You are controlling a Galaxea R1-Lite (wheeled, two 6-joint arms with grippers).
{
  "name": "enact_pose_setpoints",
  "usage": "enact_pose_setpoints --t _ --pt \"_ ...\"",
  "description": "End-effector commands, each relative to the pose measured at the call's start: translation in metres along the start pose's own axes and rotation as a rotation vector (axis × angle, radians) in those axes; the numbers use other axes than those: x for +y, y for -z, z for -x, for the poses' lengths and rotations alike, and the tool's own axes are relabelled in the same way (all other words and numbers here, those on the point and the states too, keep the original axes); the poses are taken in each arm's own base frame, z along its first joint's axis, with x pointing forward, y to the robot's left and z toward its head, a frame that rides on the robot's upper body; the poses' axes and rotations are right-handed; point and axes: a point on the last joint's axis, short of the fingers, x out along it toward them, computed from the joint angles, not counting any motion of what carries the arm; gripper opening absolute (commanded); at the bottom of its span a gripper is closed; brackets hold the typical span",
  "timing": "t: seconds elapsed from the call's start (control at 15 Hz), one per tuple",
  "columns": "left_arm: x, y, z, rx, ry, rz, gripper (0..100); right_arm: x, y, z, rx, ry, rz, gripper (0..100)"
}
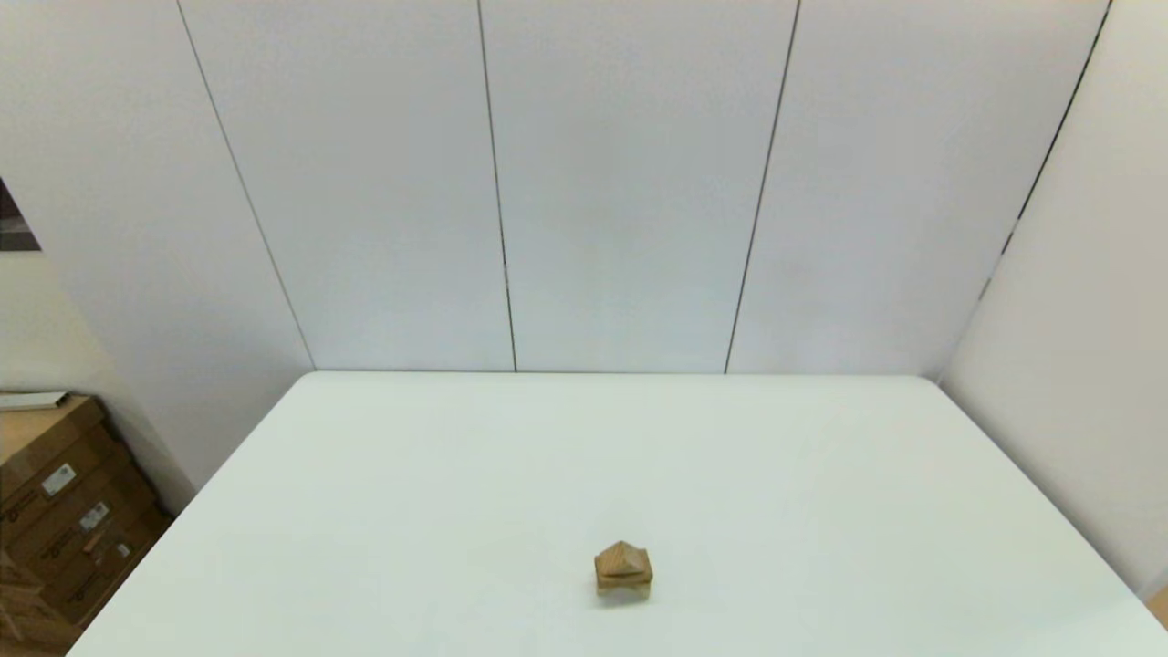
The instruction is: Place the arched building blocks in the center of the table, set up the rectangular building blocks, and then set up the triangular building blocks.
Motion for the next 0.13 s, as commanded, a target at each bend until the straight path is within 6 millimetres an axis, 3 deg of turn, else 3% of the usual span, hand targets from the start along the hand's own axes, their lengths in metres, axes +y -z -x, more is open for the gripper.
enact_pose_setpoints --t 0.07,0.13 --pt "0.0000 0.0003 -0.0002 0.002 -0.001 0.000 100 0.0000 -0.0001 0.0001 0.000 -0.001 -0.001 100" --pt "0.0000 0.0005 -0.0002 0.004 -0.001 0.000 100 0.0000 -0.0001 0.0001 0.000 -0.001 0.000 100"
